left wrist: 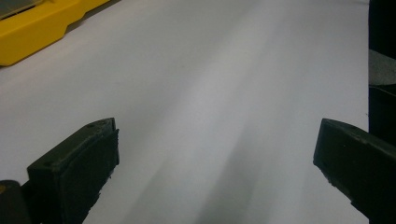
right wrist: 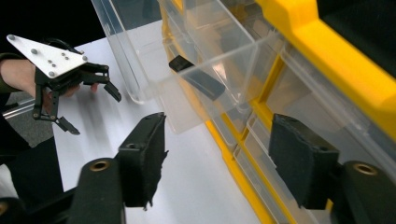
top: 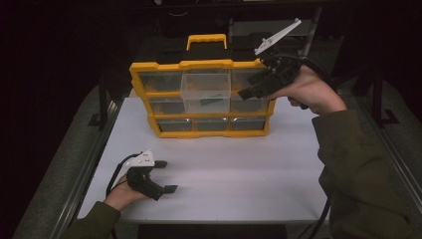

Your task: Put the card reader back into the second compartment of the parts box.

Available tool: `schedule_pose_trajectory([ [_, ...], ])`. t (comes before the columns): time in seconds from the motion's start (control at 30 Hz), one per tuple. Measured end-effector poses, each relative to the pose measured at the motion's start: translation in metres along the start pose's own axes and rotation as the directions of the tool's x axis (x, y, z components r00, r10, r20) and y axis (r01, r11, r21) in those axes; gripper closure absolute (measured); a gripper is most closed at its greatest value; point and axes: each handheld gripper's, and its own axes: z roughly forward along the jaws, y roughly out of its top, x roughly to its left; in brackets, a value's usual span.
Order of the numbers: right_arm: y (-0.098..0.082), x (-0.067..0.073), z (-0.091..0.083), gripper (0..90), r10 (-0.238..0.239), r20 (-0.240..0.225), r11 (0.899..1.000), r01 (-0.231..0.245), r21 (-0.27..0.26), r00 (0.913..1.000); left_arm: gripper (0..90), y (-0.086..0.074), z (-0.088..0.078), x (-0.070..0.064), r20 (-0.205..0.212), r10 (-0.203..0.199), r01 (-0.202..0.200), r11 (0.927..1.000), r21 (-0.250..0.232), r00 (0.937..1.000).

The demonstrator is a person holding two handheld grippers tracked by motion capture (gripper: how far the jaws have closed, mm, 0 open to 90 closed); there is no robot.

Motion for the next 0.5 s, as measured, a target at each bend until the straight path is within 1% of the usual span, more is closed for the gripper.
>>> schedule_pose_trajectory([
  [0.13,-0.011,0.001,0.005,28.6,0.008,0.013,1.000,-0.008,-0.012,0.9999,0.0,0.000,0.000,0.000,0.000,0.001,-0.001,1.0000,0.000,1.0000],
  [0.23,-0.020,0.002,0.010,26.6,0.014,0.014,1.000,-0.013,-0.018,0.9998,0.0,0.000,0.000,0.000,-0.001,0.001,-0.001,1.0000,-0.001,1.0000],
  [0.5,-0.040,0.008,0.026,22.5,0.025,0.022,1.000,-0.025,-0.015,0.9995,0.0,0.000,0.000,0.000,0.000,0.002,-0.002,1.0000,-0.001,1.0000],
])
